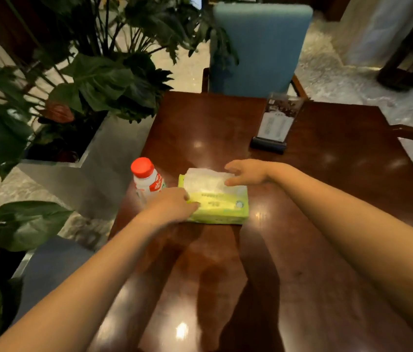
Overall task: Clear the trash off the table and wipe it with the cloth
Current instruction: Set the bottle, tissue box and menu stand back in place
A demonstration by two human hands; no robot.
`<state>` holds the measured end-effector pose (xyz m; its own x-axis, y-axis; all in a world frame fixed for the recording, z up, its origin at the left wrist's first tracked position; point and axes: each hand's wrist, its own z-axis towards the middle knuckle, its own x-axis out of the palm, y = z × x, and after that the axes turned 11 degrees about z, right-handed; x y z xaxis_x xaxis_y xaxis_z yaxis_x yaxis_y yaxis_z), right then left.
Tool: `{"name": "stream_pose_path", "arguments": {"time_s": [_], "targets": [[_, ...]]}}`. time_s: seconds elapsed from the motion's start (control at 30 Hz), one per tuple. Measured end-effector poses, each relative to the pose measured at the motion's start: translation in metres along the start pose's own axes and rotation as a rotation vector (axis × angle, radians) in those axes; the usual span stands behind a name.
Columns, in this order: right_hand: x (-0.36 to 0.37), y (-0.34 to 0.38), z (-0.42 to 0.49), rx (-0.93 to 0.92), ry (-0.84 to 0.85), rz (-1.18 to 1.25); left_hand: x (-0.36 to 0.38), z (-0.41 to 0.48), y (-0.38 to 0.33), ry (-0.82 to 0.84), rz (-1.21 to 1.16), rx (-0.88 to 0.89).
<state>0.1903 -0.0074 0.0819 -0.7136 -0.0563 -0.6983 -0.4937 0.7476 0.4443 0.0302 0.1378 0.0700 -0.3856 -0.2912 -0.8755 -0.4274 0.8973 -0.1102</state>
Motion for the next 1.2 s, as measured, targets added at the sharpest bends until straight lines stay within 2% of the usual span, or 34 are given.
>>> {"name": "stream_pose_path", "arguments": {"time_s": [0.07,0.17,0.23,0.3,0.43,0.53,0.67,0.83,0.97,1.1,1.2], "targets": [[-0.014,-0.015,-0.005,0.031,-0.057,-0.021,-0.003,0.015,-0.034,-0.116,-0.046,0.071],[-0.043,-0.04,-0.01,0.072,-0.311,-0.072,0.005,0.045,-0.069,-0.27,0.015,0.262],[-0.064,-0.054,-0.01,0.084,-0.491,-0.094,0.018,0.065,-0.078,-0.239,0.169,0.357],[-0.082,-0.067,-0.005,0.056,-0.634,-0.163,0.037,0.08,-0.078,-0.201,0.258,0.378],[-0.108,-0.092,0.015,-0.023,-0.855,-0.299,0.06,0.09,-0.074,-0.299,0.254,0.361],[-0.119,-0.104,0.029,0.074,-0.865,-0.344,0.067,0.09,-0.075,-0.341,0.271,0.361],[-0.122,-0.108,0.042,0.191,-0.807,-0.219,0.069,0.092,-0.074,-0.335,0.229,0.354],[-0.12,-0.109,0.039,0.118,-0.895,-0.053,0.066,0.09,-0.075,-0.313,0.194,0.363],[-0.11,-0.11,0.011,0.049,-0.885,-0.044,0.026,0.091,-0.083,-0.097,-0.127,0.303],[-0.098,-0.106,-0.028,-0.006,-0.859,0.023,-0.03,0.103,-0.11,-0.253,-0.449,0.267],[-0.086,-0.095,-0.055,-0.016,-0.755,-0.01,-0.046,0.105,-0.138,-0.283,-0.529,0.349]]}}
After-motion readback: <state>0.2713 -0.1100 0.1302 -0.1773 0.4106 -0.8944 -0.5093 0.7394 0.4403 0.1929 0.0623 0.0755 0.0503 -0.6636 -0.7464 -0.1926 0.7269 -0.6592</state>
